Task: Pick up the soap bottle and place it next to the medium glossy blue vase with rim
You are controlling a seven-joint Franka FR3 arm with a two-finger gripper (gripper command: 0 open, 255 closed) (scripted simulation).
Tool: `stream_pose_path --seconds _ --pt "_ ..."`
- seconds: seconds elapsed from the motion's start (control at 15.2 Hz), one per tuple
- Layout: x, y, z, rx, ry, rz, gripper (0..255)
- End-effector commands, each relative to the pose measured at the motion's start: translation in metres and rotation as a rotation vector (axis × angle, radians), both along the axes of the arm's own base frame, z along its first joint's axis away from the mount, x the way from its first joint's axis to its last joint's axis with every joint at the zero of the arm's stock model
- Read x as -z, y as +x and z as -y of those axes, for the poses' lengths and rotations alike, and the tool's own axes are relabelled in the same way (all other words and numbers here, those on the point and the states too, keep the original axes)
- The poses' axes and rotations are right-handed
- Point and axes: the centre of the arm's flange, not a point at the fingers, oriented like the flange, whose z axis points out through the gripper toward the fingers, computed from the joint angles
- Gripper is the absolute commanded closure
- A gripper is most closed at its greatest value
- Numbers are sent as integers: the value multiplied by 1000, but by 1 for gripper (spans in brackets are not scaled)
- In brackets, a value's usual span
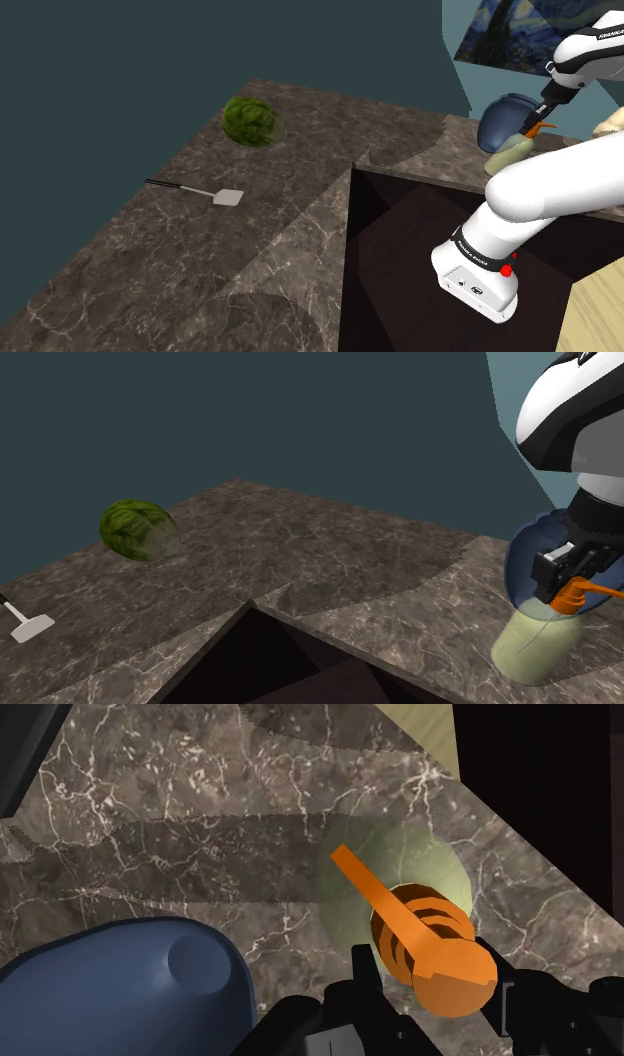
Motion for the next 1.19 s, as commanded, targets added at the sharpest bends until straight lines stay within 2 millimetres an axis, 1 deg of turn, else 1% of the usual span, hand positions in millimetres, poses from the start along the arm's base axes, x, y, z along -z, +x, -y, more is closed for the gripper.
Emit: stream_pose_path --seconds 0.0,0.13,0.2,0.53,0.73,0.79,1.12 --pt "0 0 0 0 0 0 255" --pt "0 0 0 0 0 0 255" --pt "0 0 0 0 0 0 0" --pt "0 0 0 0 0 0 0" --pt "-39 -2 -4 0 0 0 0" --pt "-50 -2 -5 0 0 0 0" --pt "-50 -2 -5 0 0 0 0"
